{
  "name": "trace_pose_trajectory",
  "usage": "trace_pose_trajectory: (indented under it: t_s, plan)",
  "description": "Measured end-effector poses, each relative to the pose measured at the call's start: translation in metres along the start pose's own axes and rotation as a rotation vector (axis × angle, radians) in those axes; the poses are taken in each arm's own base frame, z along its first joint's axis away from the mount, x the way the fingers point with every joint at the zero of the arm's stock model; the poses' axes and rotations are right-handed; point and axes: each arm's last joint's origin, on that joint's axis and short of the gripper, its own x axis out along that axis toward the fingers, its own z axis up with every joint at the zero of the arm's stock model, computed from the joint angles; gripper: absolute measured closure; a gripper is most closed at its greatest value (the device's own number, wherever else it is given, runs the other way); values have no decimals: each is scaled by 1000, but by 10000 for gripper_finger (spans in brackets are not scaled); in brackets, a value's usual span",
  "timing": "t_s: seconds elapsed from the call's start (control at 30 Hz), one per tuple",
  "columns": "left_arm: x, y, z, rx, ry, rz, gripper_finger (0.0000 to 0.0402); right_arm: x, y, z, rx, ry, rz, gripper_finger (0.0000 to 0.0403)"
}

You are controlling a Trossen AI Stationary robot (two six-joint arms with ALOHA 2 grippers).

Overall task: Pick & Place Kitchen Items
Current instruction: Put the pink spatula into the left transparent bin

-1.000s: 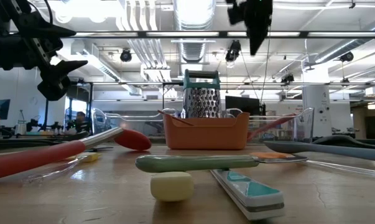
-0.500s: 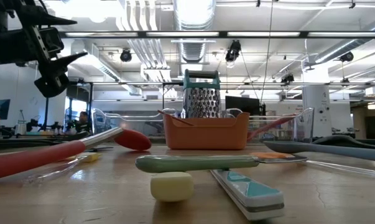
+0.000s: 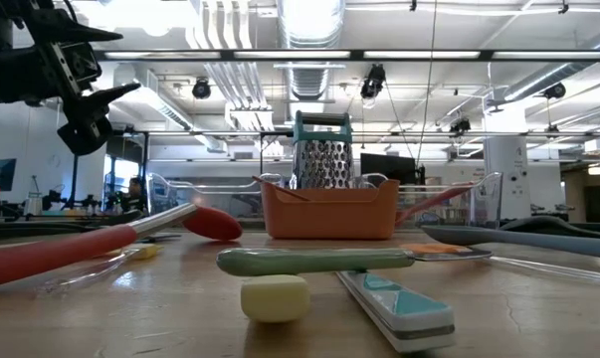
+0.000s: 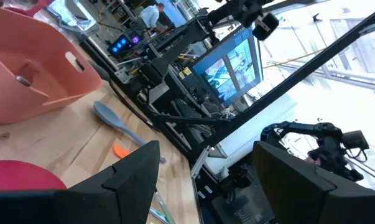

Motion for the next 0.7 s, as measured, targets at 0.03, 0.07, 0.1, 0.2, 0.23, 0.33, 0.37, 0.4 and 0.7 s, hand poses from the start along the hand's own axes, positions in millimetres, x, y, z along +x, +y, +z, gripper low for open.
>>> trace_pose_trajectory:
  t_s: [0.03,0.07,0.1,0.2,0.23,0.33,0.37,0.4,0.7]
  plan:
    - [0,0,0,0,-1,0,138,3,1,-2,6,-13,10,370]
    - [0,0,0,1,-1,0,138,7,2,-5,14,-23,23,374]
    - [0,0,0,1,-1,0,138,12,3,-7,20,-35,34,378]
    - [0,0,0,1,-2,0,138,35,8,-13,11,-41,67,389]
    - [0,0,0,1,-2,0,138,43,11,-16,1,-32,75,392]
    - [0,0,0,1,-3,0,138,69,18,-24,-25,22,63,394]
    - [0,0,0,1,-3,1,138,77,20,-26,-32,38,49,394]
    - [0,0,0,1,-4,0,138,84,22,-29,-36,57,34,394]
    - [0,0,0,1,-4,0,138,134,44,-30,-71,145,10,394]
